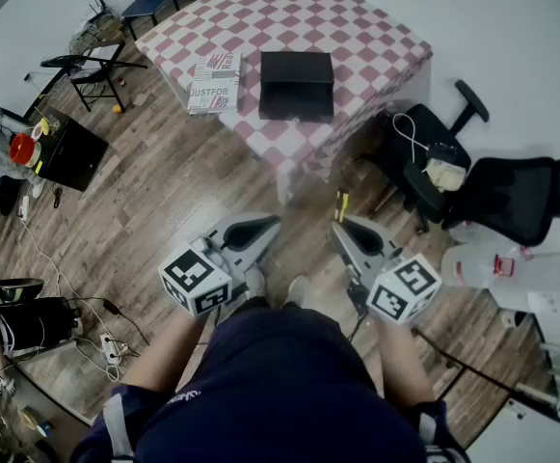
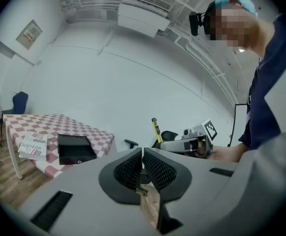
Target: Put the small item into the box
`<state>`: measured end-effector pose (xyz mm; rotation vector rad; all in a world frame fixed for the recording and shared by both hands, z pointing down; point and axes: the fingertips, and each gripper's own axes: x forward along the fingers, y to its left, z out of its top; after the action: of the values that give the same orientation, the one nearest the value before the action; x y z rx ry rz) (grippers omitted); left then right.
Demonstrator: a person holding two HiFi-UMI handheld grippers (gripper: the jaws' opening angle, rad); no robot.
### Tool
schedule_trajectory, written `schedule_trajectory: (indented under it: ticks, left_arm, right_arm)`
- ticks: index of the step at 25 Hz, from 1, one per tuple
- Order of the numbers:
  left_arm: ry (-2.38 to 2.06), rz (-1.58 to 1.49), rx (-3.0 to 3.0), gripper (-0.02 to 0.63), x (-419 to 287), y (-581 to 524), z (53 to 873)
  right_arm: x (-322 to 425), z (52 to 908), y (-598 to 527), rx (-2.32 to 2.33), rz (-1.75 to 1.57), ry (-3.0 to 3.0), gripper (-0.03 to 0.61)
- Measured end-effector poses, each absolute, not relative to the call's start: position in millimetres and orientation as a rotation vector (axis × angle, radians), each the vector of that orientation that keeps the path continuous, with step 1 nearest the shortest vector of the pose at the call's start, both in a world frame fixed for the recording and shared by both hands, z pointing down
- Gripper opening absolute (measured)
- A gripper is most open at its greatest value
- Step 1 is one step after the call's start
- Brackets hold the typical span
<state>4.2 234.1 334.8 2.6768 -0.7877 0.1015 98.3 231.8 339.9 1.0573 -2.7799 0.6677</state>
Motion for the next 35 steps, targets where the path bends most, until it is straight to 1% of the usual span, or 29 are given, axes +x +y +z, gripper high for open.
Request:
schedule_trajectory:
  ticks: [10, 24, 35]
  left_arm:
    - [-0.808, 0.135, 2.672, 0.041, 22, 228, 339]
    - [-0.833, 0.202, 2.683, 0.041, 70, 224, 344]
    - [-0.848, 0.181, 2.648, 0.041, 67, 176, 358]
  right_arm:
    - [120, 346, 221, 1.066, 0.717, -2.800, 0.037]
    - [187, 360, 204, 1.074, 0.814, -2.818, 0.037]
    - [186, 373, 158, 1.072, 0.855, -2.784, 0.037]
